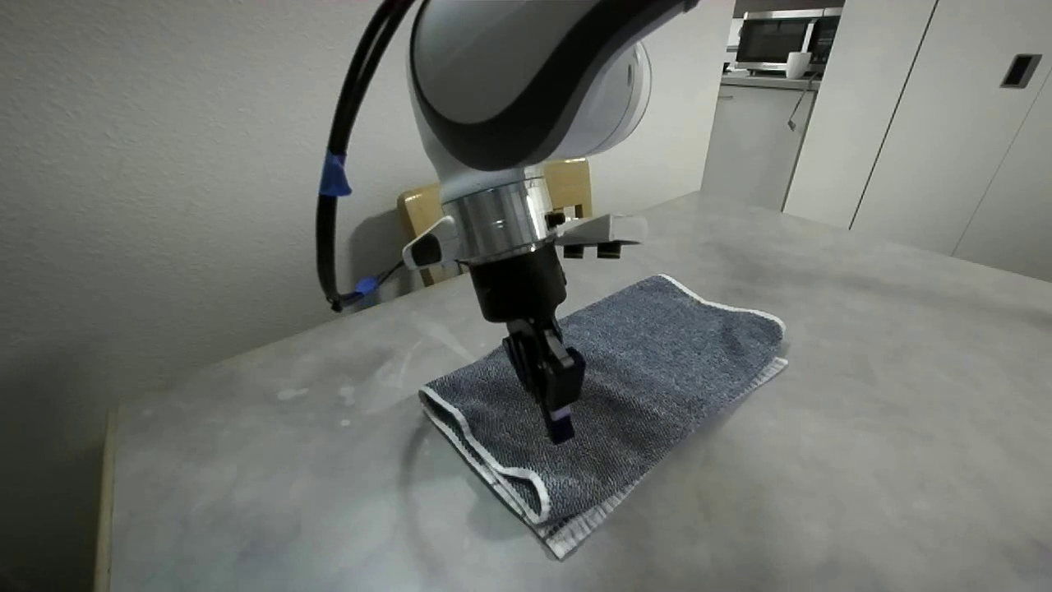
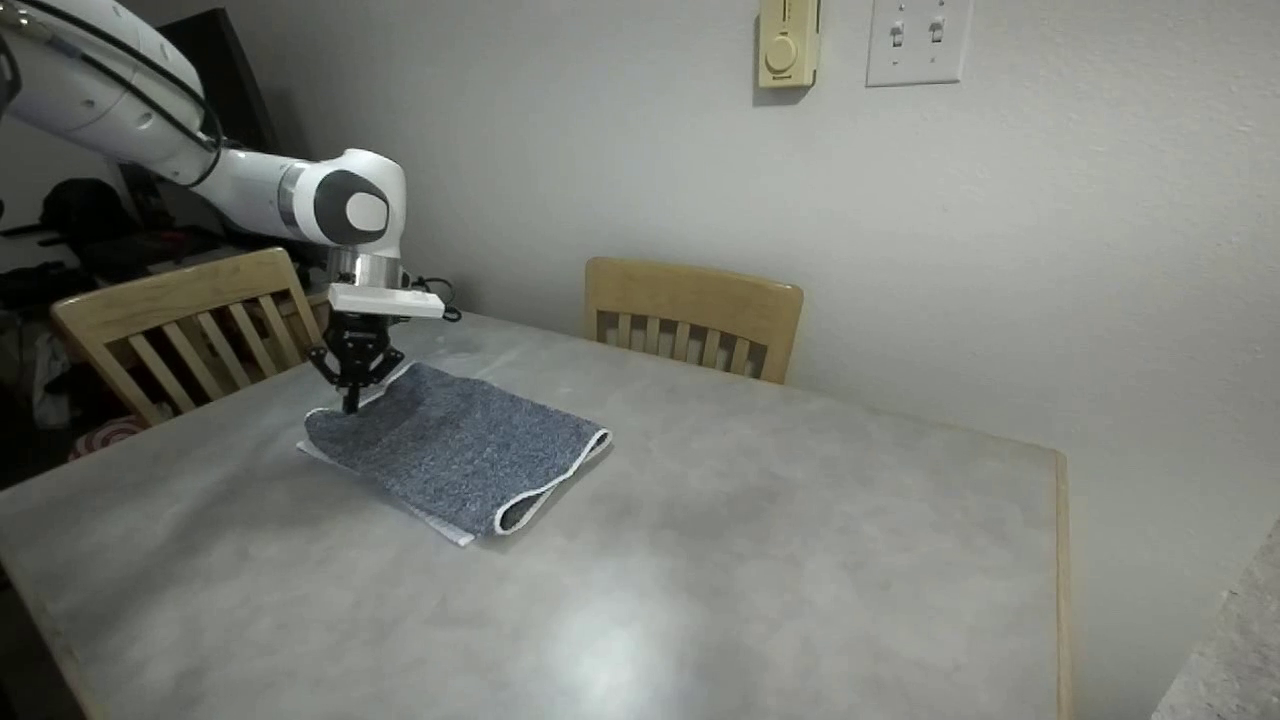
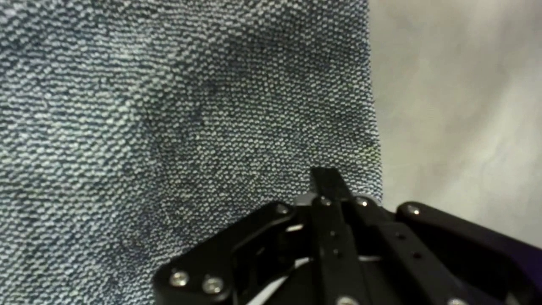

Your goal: Unfold the cloth on the table

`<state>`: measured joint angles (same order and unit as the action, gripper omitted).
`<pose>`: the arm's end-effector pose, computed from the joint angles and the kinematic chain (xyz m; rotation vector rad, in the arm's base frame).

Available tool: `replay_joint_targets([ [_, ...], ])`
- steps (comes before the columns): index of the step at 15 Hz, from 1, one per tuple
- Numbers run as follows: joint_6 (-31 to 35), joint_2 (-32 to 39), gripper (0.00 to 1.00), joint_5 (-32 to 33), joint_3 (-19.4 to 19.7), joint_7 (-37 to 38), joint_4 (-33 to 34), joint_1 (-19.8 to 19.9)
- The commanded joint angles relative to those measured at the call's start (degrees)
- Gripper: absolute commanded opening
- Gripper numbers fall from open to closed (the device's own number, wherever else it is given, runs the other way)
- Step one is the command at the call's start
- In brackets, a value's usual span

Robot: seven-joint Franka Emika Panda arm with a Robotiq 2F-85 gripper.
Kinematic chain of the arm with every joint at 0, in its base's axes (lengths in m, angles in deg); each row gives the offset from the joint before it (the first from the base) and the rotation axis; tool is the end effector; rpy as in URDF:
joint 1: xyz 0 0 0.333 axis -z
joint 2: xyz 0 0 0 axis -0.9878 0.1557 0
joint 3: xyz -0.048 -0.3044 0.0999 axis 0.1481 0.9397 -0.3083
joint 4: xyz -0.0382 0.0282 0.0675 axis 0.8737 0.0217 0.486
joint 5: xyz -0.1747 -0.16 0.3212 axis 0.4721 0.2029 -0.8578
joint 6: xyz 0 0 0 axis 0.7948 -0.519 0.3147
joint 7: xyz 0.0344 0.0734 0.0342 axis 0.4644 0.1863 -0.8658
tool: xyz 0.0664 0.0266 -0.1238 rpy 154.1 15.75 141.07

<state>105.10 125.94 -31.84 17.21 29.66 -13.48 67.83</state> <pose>0.6467 0.2877 0.1433 -2.2114 -1.7948 0.4360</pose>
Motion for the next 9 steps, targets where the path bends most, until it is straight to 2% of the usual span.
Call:
replay_joint_targets([
  [1,2.3,-5.6,0.00,2.7,0.7,4.7,-6.6,-0.8],
  [5,2.4,-8.4,0.00,4.5,0.3,8.4,-9.7,-1.2],
  [6,2.2,-8.9,0.03,4.7,0.3,9.3,-10.2,-1.3],
  [7,1.8,-9.3,0.27,5.3,0.4,10.1,-10.6,-1.5],
  [9,1.8,-9.7,0.30,5.4,0.1,11.6,-11.3,-1.4],
])
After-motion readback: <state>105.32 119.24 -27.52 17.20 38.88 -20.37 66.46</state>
